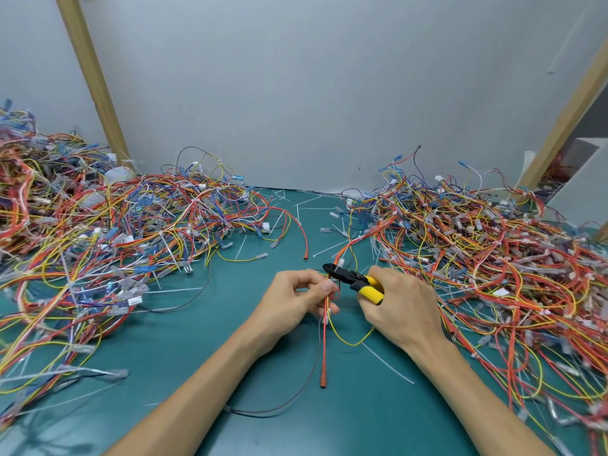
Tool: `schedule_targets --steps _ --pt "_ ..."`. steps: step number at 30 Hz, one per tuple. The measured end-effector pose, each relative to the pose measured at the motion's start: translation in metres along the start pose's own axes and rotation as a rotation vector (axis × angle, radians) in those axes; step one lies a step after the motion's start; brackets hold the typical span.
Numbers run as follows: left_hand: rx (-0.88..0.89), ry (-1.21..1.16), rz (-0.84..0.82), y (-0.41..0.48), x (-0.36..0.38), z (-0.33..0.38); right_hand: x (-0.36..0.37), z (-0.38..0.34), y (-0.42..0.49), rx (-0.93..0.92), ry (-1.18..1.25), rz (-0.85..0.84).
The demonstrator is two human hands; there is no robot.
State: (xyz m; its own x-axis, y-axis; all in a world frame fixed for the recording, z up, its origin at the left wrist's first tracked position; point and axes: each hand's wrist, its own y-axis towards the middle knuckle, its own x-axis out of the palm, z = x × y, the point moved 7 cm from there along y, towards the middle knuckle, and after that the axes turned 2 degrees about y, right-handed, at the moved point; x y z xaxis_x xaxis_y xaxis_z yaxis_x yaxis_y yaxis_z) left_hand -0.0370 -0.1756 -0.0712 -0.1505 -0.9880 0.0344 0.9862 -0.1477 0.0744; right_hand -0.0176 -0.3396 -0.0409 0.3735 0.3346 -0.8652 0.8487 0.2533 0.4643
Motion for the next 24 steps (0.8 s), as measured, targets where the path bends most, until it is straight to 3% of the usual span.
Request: schedule_targets --steps 24 --pt "-0.003 -0.018 -0.013 0.0021 0.0 -0.0028 0.0012 0.0011 -0.0021 -0.019 -0.007 0.016"
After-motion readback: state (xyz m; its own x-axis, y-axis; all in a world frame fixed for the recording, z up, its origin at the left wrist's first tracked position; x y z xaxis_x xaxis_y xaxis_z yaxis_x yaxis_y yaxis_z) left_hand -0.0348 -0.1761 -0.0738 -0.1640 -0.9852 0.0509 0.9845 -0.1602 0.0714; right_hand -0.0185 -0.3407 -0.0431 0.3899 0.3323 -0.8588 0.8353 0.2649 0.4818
